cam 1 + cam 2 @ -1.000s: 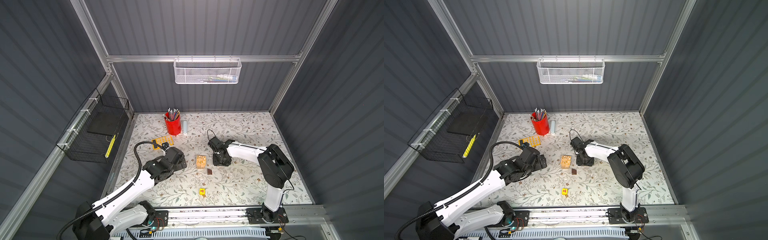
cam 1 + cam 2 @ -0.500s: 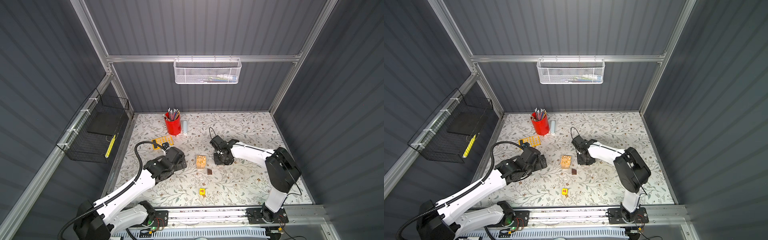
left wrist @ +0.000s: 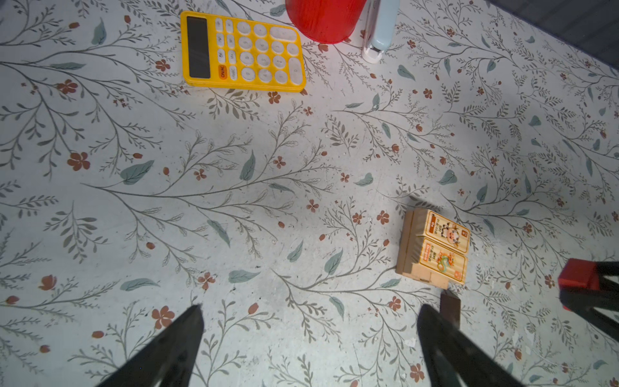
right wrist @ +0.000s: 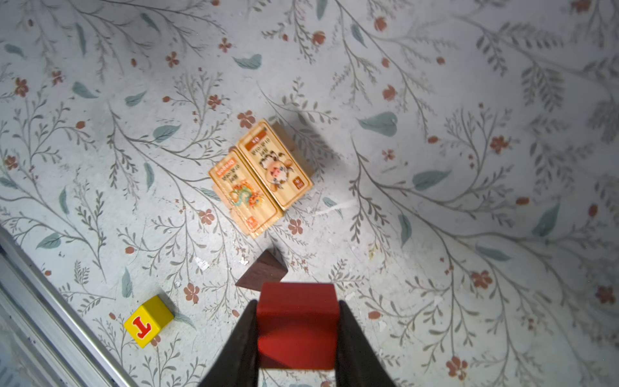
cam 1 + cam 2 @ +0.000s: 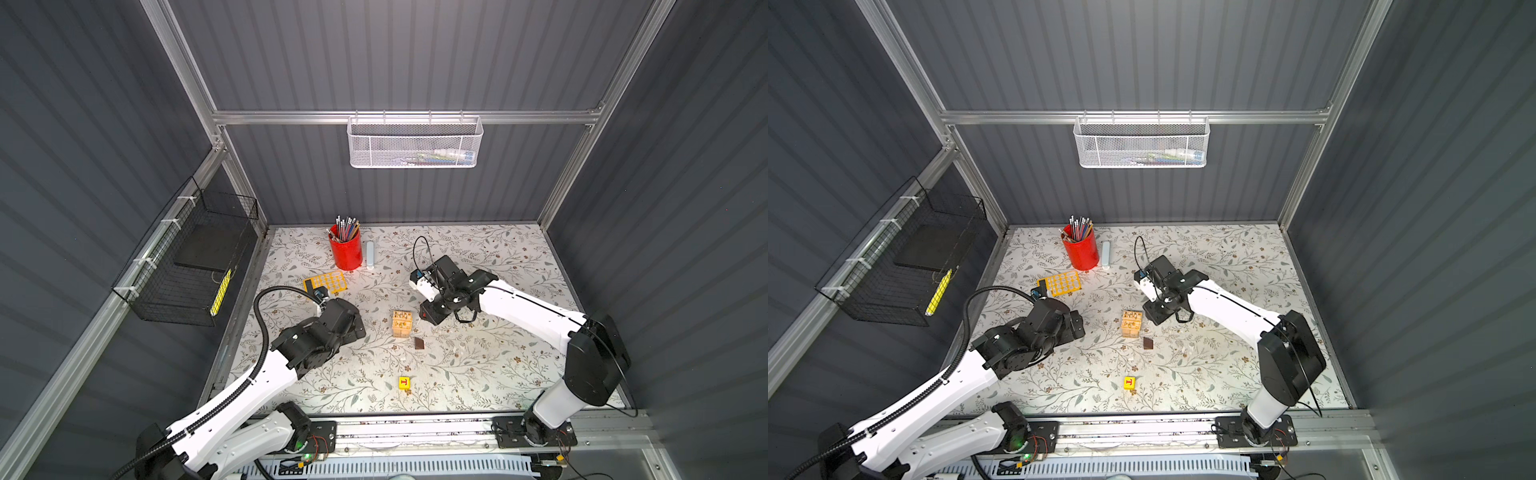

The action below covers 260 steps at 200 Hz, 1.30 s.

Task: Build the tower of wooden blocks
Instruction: 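Lift the red cube with the right gripper toward the block group, then carry the red cube over the tile group and lower it on top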

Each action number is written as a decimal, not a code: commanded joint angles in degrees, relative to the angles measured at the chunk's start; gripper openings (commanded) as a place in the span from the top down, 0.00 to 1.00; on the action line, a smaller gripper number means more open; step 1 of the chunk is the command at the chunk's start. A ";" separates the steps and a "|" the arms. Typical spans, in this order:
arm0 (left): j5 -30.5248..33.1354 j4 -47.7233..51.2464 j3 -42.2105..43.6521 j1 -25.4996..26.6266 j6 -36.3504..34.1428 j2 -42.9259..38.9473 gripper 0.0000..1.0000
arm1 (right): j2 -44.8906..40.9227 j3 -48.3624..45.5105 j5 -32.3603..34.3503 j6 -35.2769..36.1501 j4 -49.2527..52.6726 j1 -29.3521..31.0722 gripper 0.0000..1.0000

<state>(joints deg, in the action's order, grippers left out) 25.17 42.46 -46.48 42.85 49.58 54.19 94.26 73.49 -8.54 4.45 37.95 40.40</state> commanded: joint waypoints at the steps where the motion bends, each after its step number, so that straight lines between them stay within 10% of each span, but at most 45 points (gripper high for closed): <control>1: 1.90 3.98 0.77 0.24 1.24 -1.18 0.01 | 3.55 4.90 -2.49 11.49 3.25 2.38 0.76; 260: 5.51 5.44 0.14 0.25 2.62 0.64 0.00 | 27.49 28.01 3.59 28.24 17.13 6.18 0.68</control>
<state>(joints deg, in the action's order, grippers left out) 29.65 46.76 -46.15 42.85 51.31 54.68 120.81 99.96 -5.48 31.31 53.43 46.54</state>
